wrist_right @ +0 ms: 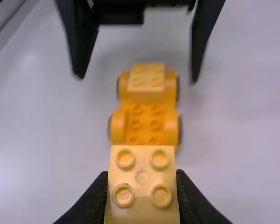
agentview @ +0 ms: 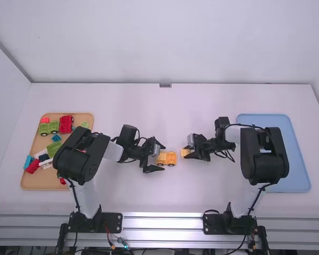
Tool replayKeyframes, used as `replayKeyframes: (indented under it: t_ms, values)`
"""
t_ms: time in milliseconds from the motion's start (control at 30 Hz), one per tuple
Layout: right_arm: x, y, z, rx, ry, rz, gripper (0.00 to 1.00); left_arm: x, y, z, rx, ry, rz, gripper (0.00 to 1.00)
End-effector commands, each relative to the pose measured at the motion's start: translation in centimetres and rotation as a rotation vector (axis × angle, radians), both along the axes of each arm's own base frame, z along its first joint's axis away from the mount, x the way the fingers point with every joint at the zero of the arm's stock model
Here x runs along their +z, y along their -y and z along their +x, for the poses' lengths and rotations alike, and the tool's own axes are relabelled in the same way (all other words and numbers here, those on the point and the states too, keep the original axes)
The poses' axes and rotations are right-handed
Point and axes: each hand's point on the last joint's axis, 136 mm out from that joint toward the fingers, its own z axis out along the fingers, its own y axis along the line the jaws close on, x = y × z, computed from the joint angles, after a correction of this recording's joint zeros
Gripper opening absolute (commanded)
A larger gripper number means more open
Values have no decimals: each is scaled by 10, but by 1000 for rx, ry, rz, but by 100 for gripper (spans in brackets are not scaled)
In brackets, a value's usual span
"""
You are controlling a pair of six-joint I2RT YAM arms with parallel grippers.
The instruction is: Assemble lego blocks to make yellow taxi
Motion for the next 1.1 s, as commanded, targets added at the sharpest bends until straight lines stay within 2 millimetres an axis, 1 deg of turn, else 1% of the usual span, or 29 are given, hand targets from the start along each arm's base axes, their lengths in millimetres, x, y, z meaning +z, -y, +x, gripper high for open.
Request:
replayKeyframes:
  t_ms: [0,67,133,200,300,333,367,400,533,600,667,733,800,933,1000,1067]
  values:
    - [17,-10,2,-61,-32,-3,9,-7,2,-2,-16,-4,2,99]
    - [23,-19,0,-89,0,-24,9,-11,1,-2,-14,-12,6,99]
    - [23,-25,-4,-98,29,-42,9,-13,1,-2,-9,-13,15,99]
    - [21,-31,-8,-122,43,-67,9,-17,0,1,5,-4,32,99]
    - [12,-43,-13,-154,30,-88,9,-19,4,-1,-8,-1,31,99]
    - [7,-48,-19,-157,19,-92,8,-19,5,-1,-9,9,37,99]
    - [5,-49,-20,-157,19,-93,8,-20,6,-1,-8,13,40,99]
    - [2,-51,-26,-143,20,-93,9,-22,7,0,-6,23,53,98]
    - [-3,-52,-34,-131,31,-85,8,-26,11,-1,-6,34,81,91]
    - [-4,-47,-30,-149,32,-83,8,-29,11,0,4,40,102,84]
    - [-4,-46,-29,-157,27,-80,7,-28,11,0,2,40,98,82]
    - [-5,-45,-28,-173,7,-81,8,-28,11,1,3,43,99,75]
    - [-8,-45,-29,-169,-1,-79,8,-29,10,2,7,46,103,73]
    - [-19,-48,-28,-160,-32,-57,6,-32,9,4,21,54,127,73]
    - [-22,-49,-26,-169,-38,-52,6,-33,9,5,25,56,132,70]
    - [-22,-48,-24,-172,-38,-44,7,-34,8,6,30,58,140,65]
